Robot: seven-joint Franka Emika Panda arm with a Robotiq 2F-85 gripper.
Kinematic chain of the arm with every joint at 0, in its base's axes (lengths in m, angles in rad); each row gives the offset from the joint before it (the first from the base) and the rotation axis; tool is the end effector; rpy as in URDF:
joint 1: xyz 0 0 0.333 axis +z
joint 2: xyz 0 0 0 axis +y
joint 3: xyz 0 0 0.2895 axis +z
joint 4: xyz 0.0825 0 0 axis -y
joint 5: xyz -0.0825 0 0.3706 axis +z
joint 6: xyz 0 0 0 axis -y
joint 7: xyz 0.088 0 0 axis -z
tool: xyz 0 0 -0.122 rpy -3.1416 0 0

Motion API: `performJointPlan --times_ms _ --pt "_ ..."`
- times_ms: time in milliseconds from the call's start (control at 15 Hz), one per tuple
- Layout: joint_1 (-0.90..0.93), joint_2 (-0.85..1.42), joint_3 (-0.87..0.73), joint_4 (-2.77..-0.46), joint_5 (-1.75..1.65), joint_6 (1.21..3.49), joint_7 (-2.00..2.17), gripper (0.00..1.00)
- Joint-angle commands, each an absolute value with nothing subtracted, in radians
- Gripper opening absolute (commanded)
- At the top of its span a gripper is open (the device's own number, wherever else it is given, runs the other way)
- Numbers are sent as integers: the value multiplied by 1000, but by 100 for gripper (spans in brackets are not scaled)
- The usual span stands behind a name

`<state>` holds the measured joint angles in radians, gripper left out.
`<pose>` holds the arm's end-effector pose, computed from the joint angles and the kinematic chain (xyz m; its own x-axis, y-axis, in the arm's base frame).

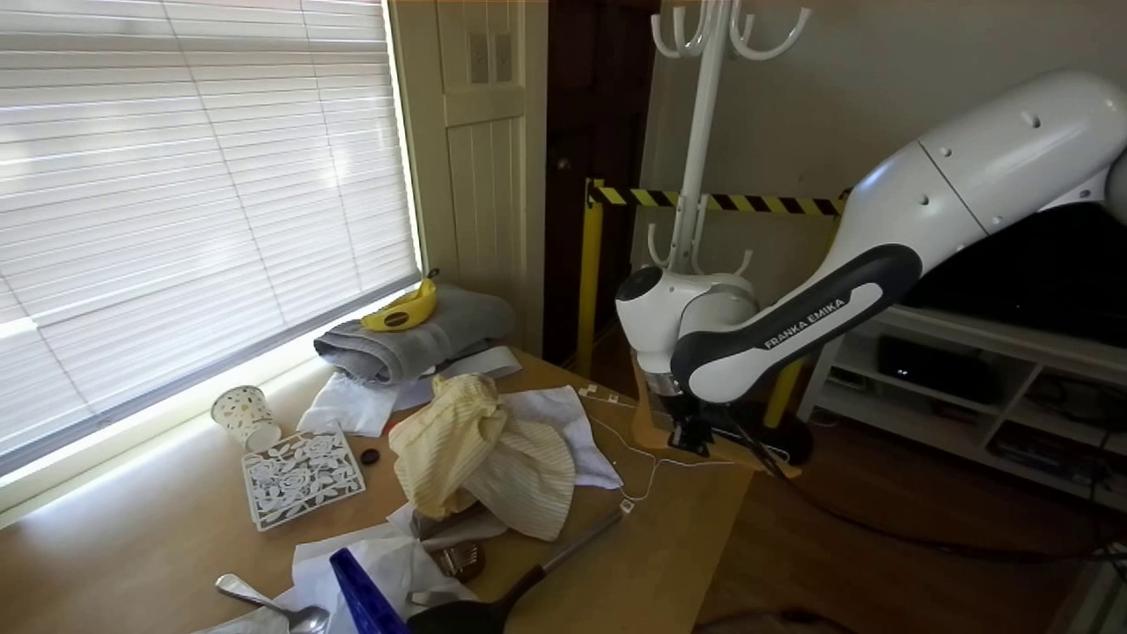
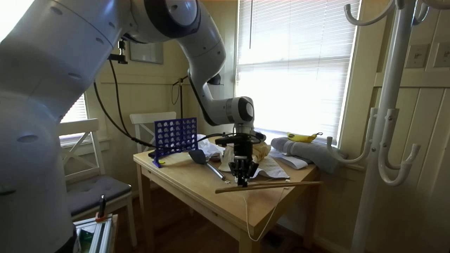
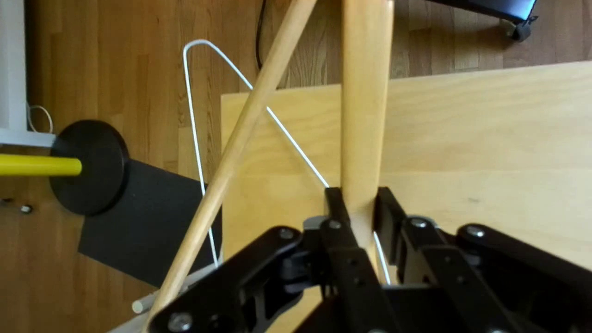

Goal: Put the hanger on the stand

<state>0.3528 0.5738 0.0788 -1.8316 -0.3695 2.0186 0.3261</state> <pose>0.5336 0.2169 0.1691 0.9174 0.2578 -0.3031 0.3521 -0.8808 0.3166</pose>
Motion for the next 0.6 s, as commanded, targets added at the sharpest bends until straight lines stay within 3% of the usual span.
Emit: performJointPlan --times_ms 0,533 --pt "322 622 116 -1784 -341 2084 172 5" --pt "358 443 76 -1971 -356 2051 334 5"
